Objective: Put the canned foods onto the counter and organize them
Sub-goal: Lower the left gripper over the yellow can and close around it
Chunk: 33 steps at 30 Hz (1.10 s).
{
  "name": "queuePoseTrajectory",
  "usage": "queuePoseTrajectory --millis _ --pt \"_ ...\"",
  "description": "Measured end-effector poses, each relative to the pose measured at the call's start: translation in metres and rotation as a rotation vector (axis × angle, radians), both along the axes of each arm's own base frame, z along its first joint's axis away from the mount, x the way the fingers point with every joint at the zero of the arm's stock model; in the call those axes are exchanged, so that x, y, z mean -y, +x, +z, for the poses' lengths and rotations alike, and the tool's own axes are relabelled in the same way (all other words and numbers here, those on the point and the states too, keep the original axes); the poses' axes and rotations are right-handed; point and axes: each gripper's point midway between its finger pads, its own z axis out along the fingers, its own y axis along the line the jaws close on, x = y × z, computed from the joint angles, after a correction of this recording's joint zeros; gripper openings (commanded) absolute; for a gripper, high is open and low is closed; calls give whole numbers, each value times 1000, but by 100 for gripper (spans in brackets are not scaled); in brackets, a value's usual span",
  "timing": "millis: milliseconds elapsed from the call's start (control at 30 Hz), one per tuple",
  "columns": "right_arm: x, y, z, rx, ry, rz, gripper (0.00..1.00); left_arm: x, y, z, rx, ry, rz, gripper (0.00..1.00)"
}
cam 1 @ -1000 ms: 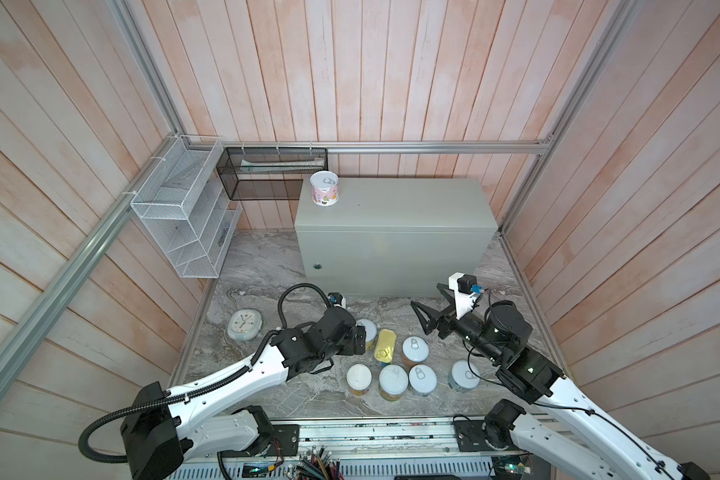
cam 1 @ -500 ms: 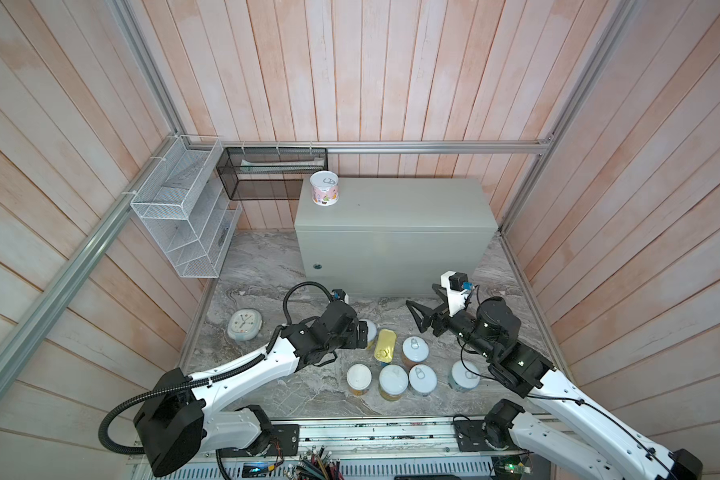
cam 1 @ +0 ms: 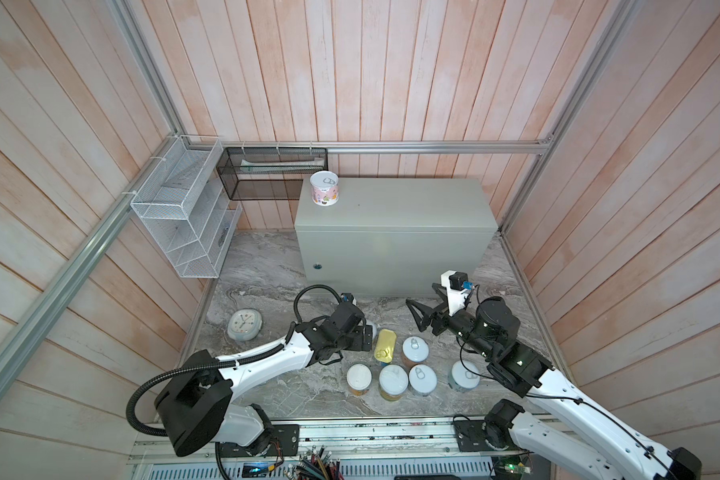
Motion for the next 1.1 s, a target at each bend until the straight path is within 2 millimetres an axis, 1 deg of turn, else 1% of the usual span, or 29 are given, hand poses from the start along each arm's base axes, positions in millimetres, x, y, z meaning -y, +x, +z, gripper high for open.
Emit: queuePoseTrajectory --millis 100,300,433,600,800,1100 --pt "0 0 1 4 3 0 97 2 3 -5 -9 16 -3 100" --pt "-4 5 -10 -25 -20 1 97 0 9 -4 -1 7 13 100" --pt "-5 6 -11 -26 -21 1 97 -2 14 -2 7 1 23 100" --pt "-4 7 -10 -24 -19 -5 97 7 13 -3 -8 -30 -6 100" --pt "-3 8 -10 -24 -17 -15 97 12 11 -17 -48 -20 -20 100" --pt "-1 9 -10 -30 -13 -28 97 15 13 -16 -40 -28 -30 100"
